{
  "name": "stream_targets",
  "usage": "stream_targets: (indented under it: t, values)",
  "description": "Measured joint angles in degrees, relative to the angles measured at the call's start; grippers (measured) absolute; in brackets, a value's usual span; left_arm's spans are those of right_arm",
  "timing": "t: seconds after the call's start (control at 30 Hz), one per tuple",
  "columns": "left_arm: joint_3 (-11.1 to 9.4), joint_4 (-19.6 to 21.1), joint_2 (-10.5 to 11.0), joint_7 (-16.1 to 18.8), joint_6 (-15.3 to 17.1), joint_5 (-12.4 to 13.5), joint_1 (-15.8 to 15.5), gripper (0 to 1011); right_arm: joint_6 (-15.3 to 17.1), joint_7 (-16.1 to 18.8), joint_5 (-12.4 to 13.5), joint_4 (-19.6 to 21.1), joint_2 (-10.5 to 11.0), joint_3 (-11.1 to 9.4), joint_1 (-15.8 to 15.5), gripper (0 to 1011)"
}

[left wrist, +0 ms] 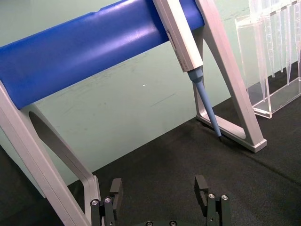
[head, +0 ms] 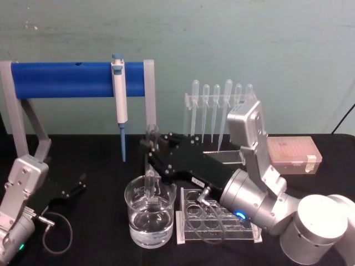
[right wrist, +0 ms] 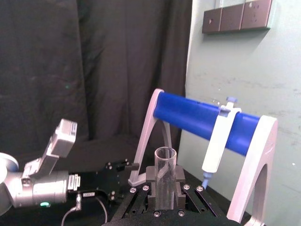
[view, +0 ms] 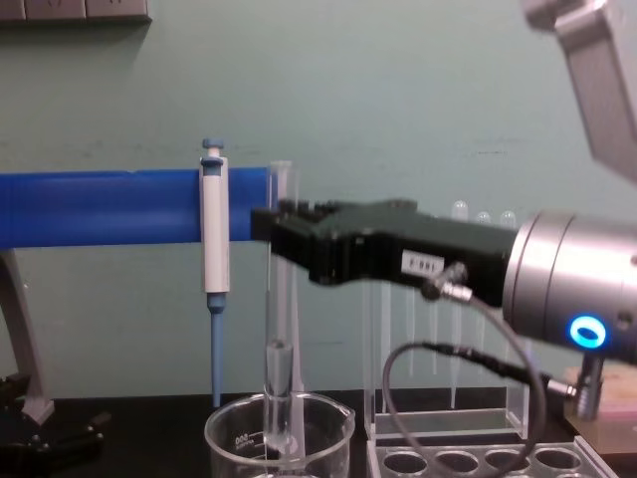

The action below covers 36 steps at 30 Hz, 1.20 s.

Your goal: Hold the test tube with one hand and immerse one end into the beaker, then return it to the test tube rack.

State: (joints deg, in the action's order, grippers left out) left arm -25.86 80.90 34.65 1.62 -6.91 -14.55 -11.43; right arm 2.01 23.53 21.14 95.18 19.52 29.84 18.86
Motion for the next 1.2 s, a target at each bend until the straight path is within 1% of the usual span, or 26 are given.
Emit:
stream_targets:
  t: [0.13, 0.43, 0.8, 1.2]
  values:
    - [0.0, 0.0, 0.0, 0.0, 0.0, 0.0, 0.0, 1000, -2.1, 0.8, -1.1, -2.7, -0.7, 0.6, -0.2, 224]
    - [0.0, 0.0, 0.0, 0.0, 0.0, 0.0, 0.0, 1000, -5.4, 1.6, -3.5, -6.5, -1.8, 1.0, -1.0, 224]
    - [0.0, 0.0, 0.0, 0.0, 0.0, 0.0, 0.0, 1000, -6.4, 2.1, -5.0, -9.6, -3.0, 0.9, -1.9, 224]
    - [0.0, 0.0, 0.0, 0.0, 0.0, 0.0, 0.0, 1000, -6.5, 2.3, -5.4, -10.3, -3.7, 0.1, -2.6, 224]
